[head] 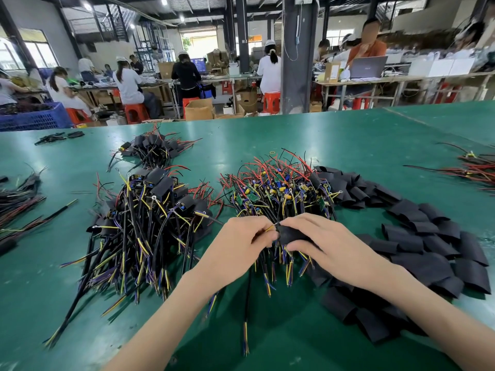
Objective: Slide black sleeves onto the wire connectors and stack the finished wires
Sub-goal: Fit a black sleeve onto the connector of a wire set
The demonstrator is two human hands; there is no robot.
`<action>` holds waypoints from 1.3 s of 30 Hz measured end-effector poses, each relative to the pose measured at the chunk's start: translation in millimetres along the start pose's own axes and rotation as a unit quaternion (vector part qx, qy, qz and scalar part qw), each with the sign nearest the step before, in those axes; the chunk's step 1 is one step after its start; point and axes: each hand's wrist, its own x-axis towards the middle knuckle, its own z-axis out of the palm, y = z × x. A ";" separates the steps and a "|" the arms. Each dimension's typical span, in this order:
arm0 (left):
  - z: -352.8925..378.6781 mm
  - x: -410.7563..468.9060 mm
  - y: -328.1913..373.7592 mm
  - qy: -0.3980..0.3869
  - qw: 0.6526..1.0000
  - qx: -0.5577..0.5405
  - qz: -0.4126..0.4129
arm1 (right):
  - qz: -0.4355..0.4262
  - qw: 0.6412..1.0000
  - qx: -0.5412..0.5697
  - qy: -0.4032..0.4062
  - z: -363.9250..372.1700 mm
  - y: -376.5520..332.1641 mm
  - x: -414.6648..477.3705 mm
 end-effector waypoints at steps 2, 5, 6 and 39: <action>3.3 -0.1 1.8 0.004 1.000 0.011 0.003 | -0.003 1.000 0.006 -0.006 1.1 0.8 0.1; 4.8 -0.6 1.1 0.045 0.999 0.005 -0.025 | -0.001 1.000 0.005 0.007 0.9 2.6 0.2; 4.4 -0.6 1.1 0.057 0.998 -0.007 -0.033 | -0.002 1.000 0.003 0.012 1.4 2.7 0.3; -80.2 6.7 -76.9 0.371 0.846 0.322 -0.207 | 0.154 0.931 0.147 -0.296 -78.5 56.4 -16.4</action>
